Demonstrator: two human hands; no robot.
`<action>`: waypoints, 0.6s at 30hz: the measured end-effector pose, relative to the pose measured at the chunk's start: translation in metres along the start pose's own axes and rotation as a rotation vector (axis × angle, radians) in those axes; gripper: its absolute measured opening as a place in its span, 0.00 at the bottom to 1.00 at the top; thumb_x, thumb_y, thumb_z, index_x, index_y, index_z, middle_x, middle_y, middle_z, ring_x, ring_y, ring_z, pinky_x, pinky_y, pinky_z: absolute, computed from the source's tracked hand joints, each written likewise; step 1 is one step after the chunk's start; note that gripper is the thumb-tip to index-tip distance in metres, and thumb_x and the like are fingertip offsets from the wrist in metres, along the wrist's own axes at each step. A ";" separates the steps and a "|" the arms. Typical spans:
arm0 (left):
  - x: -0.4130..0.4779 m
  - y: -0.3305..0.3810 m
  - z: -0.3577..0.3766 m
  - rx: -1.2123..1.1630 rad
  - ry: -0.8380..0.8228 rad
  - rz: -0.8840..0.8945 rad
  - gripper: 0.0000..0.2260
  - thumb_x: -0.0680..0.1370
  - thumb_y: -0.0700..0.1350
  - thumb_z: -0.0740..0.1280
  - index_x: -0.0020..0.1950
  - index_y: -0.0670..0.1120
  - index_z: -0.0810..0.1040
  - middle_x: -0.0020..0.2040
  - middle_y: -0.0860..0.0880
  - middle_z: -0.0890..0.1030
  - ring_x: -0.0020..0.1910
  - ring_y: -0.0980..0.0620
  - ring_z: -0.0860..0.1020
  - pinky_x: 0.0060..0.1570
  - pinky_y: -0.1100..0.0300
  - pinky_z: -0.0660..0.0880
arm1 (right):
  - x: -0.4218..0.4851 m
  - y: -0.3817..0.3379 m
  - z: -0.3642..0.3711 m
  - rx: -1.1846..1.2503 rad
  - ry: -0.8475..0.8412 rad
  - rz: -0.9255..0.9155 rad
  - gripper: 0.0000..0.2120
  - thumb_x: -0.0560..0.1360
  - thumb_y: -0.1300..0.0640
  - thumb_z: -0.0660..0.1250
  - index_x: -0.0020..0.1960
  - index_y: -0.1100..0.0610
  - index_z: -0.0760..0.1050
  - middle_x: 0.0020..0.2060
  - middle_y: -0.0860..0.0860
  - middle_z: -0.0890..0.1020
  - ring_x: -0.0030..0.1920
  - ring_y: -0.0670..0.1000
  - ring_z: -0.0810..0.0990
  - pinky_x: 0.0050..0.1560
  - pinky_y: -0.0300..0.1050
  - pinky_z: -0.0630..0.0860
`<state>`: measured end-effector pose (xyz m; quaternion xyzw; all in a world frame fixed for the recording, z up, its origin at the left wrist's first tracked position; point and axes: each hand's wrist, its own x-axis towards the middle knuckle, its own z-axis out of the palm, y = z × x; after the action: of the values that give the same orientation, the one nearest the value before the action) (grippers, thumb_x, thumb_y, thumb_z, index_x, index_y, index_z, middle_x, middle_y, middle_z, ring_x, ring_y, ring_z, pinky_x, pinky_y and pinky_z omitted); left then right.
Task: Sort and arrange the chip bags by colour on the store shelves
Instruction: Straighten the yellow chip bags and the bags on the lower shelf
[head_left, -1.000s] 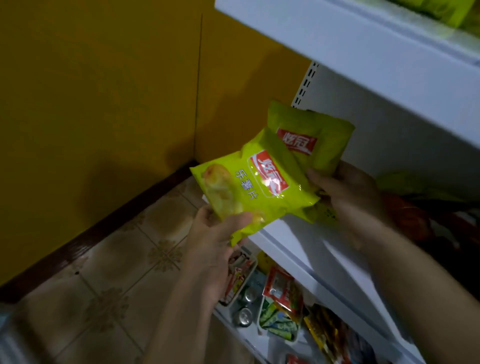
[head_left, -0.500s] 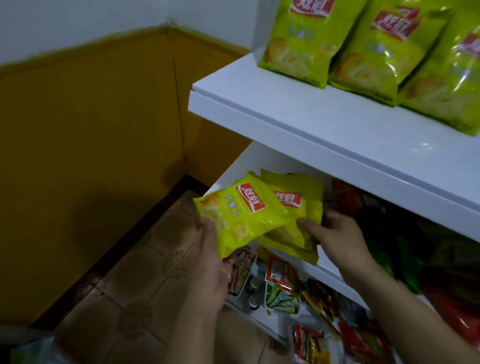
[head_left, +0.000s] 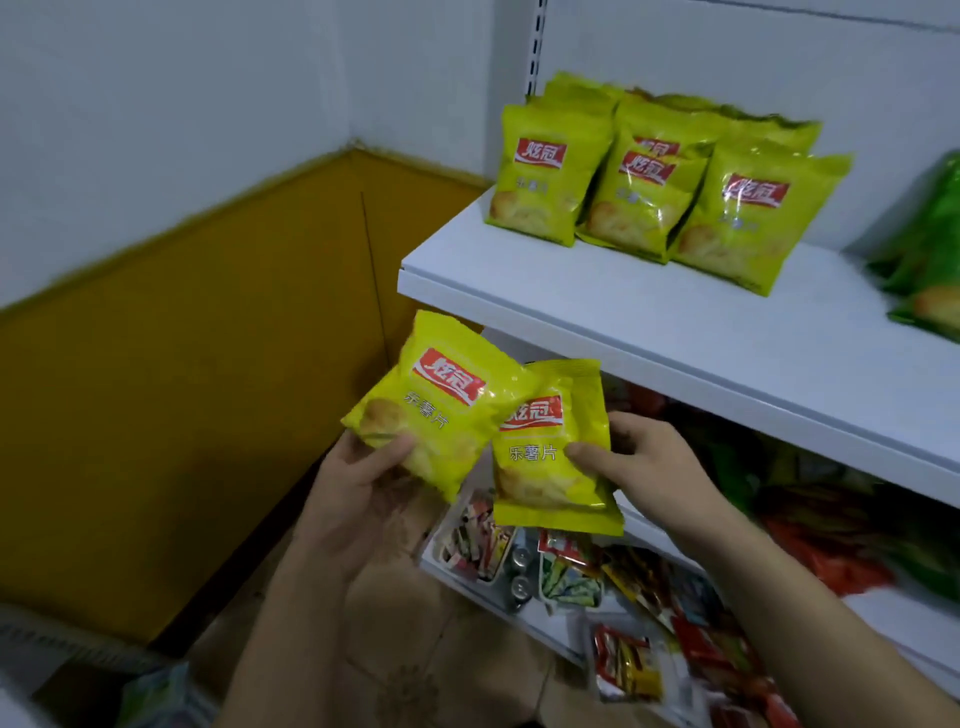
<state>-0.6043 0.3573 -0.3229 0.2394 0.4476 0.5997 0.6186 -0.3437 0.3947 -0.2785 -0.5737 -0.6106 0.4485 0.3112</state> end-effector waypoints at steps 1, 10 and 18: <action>-0.003 0.009 0.002 -0.017 -0.011 0.015 0.25 0.62 0.40 0.77 0.58 0.43 0.78 0.51 0.43 0.84 0.45 0.47 0.83 0.39 0.56 0.81 | -0.003 -0.008 -0.002 0.024 0.001 -0.029 0.04 0.72 0.57 0.72 0.47 0.54 0.83 0.40 0.50 0.86 0.39 0.48 0.84 0.41 0.47 0.79; 0.019 0.056 0.062 0.054 -0.038 0.099 0.09 0.74 0.33 0.68 0.52 0.43 0.79 0.49 0.44 0.85 0.48 0.46 0.83 0.41 0.54 0.81 | 0.002 -0.045 -0.049 0.194 0.269 -0.059 0.06 0.73 0.56 0.72 0.49 0.55 0.83 0.43 0.54 0.86 0.44 0.61 0.84 0.46 0.65 0.80; 0.080 0.061 0.152 0.069 -0.061 0.114 0.16 0.71 0.31 0.72 0.56 0.39 0.74 0.54 0.37 0.81 0.46 0.42 0.83 0.41 0.51 0.80 | 0.033 -0.037 -0.131 0.284 0.541 -0.061 0.09 0.73 0.63 0.71 0.53 0.58 0.79 0.47 0.55 0.85 0.46 0.57 0.84 0.49 0.57 0.81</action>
<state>-0.5181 0.4808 -0.2199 0.3039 0.4348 0.6106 0.5880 -0.2467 0.4538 -0.1960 -0.6045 -0.4539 0.3508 0.5527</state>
